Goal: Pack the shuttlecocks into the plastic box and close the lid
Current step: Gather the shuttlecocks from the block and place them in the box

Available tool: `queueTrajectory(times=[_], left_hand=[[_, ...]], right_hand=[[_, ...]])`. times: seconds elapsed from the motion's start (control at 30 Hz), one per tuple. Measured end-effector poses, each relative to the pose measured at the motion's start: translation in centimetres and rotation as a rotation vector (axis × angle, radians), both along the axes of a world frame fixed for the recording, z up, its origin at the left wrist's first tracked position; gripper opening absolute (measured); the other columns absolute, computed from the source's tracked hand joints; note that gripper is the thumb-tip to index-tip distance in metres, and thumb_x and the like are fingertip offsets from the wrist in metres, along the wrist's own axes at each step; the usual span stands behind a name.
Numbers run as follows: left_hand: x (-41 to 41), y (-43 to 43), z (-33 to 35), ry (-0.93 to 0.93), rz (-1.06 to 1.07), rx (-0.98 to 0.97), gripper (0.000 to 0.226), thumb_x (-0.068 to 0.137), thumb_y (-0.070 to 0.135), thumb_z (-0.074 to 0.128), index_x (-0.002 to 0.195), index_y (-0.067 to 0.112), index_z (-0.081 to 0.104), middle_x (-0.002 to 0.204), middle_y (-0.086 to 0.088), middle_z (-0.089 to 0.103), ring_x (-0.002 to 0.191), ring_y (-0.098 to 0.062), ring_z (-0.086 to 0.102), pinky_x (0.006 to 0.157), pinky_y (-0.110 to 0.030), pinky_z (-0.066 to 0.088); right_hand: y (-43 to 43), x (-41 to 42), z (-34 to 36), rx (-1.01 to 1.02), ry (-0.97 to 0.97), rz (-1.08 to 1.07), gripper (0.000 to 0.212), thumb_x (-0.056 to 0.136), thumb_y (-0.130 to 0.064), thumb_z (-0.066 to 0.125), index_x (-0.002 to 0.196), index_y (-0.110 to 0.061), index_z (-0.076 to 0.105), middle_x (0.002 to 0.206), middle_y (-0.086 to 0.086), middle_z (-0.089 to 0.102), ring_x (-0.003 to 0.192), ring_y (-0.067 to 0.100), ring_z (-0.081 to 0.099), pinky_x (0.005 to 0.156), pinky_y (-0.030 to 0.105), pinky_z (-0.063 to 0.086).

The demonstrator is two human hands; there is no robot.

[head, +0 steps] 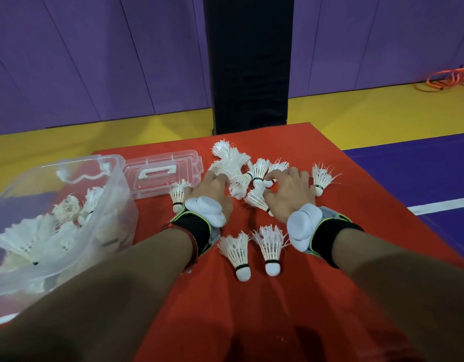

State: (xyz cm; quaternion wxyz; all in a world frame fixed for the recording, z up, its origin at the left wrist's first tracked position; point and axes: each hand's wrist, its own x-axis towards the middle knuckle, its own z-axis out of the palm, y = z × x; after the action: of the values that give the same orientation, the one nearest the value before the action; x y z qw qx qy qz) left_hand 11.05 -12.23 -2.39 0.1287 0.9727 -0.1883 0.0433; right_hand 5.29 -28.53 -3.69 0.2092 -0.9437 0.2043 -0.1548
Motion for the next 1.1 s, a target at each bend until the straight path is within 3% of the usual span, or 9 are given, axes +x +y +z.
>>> queueTrajectory(times=[0.23, 0.33, 0.57, 0.83, 0.9, 1.0, 1.03, 1.1], left_hand=[[2.9, -2.4, -1.5, -0.158, -0.102, 0.053, 0.045, 0.089, 0.022, 0.057, 0.132, 0.027, 0.045, 0.132, 0.0, 0.038, 0.12, -0.024, 0.045, 0.098, -0.044, 0.039], [3.5, -3.1, -2.0, -0.23, -0.115, 0.091, 0.042, 0.088, 0.025, 0.057, 0.129, 0.03, 0.047, 0.129, 0.001, 0.039, 0.12, -0.024, 0.041, 0.093, -0.04, 0.038], [3.3, -2.6, -1.7, -0.174, -0.048, 0.078, 0.029, 0.093, 0.017, 0.051, 0.119, 0.025, 0.062, 0.124, -0.002, 0.047, 0.118, -0.026, 0.046, 0.097, -0.042, 0.038], [1.1, 0.6, 1.6, -0.097, 0.082, 0.03, 0.029, 0.095, 0.025, 0.046, 0.116, 0.015, 0.064, 0.126, -0.007, 0.048, 0.108, -0.031, 0.059, 0.089, -0.039, 0.049], [0.4, 1.4, 2.5, -0.087, 0.096, 0.034, 0.03, 0.095, 0.026, 0.045, 0.115, 0.012, 0.064, 0.126, -0.008, 0.05, 0.107, -0.032, 0.059, 0.084, -0.038, 0.051], [-1.3, 2.5, 4.2, -0.069, 0.074, 0.058, 0.029, 0.096, 0.02, 0.045, 0.111, 0.005, 0.065, 0.122, -0.013, 0.055, 0.112, -0.03, 0.053, 0.088, -0.036, 0.048], [-1.7, 2.9, 4.6, -0.057, 0.078, 0.061, 0.028, 0.095, 0.018, 0.046, 0.107, 0.004, 0.066, 0.118, -0.013, 0.057, 0.108, -0.029, 0.054, 0.086, -0.035, 0.048], [-2.7, 3.5, 5.5, 0.0, 0.091, 0.101, 0.023, 0.094, 0.018, 0.046, 0.088, 0.005, 0.064, 0.093, -0.008, 0.058, 0.084, -0.023, 0.055, 0.065, -0.027, 0.046]], right_hand=[[-0.7, 2.4, -1.4, 0.007, 0.029, 0.113, 0.049, 0.079, -0.034, 0.06, 0.128, -0.041, 0.054, 0.129, -0.007, 0.046, 0.123, 0.023, 0.033, 0.091, 0.041, 0.03], [-1.0, 2.8, -1.6, 0.014, 0.044, 0.115, 0.044, 0.08, -0.039, 0.06, 0.123, -0.042, 0.057, 0.13, -0.009, 0.045, 0.125, 0.021, 0.031, 0.093, 0.041, 0.028], [-1.2, 1.9, -1.3, -0.06, 0.028, 0.148, 0.028, 0.082, -0.04, 0.058, 0.108, -0.033, 0.059, 0.122, -0.007, 0.049, 0.117, 0.021, 0.035, 0.087, 0.04, 0.026], [-0.6, -0.8, 0.9, -0.206, 0.055, 0.047, 0.018, 0.091, -0.039, 0.053, 0.095, -0.025, 0.063, 0.108, -0.004, 0.061, 0.113, 0.025, 0.044, 0.096, 0.049, 0.03], [-0.6, -2.0, 1.5, -0.237, 0.038, 0.031, 0.019, 0.092, -0.038, 0.052, 0.095, -0.024, 0.063, 0.104, -0.004, 0.065, 0.112, 0.024, 0.047, 0.095, 0.048, 0.029], [-0.8, -4.4, 2.8, -0.294, 0.025, -0.006, 0.017, 0.092, -0.036, 0.05, 0.095, -0.023, 0.061, 0.094, -0.003, 0.067, 0.108, 0.025, 0.049, 0.093, 0.047, 0.027], [-1.0, -5.0, 3.1, -0.323, 0.038, -0.022, 0.017, 0.092, -0.036, 0.049, 0.095, -0.022, 0.06, 0.09, -0.001, 0.067, 0.106, 0.025, 0.051, 0.093, 0.047, 0.027], [-1.1, -6.5, 3.7, -0.379, 0.064, -0.044, 0.018, 0.091, -0.036, 0.048, 0.096, -0.023, 0.06, 0.083, 0.0, 0.066, 0.099, 0.025, 0.055, 0.093, 0.048, 0.028]])
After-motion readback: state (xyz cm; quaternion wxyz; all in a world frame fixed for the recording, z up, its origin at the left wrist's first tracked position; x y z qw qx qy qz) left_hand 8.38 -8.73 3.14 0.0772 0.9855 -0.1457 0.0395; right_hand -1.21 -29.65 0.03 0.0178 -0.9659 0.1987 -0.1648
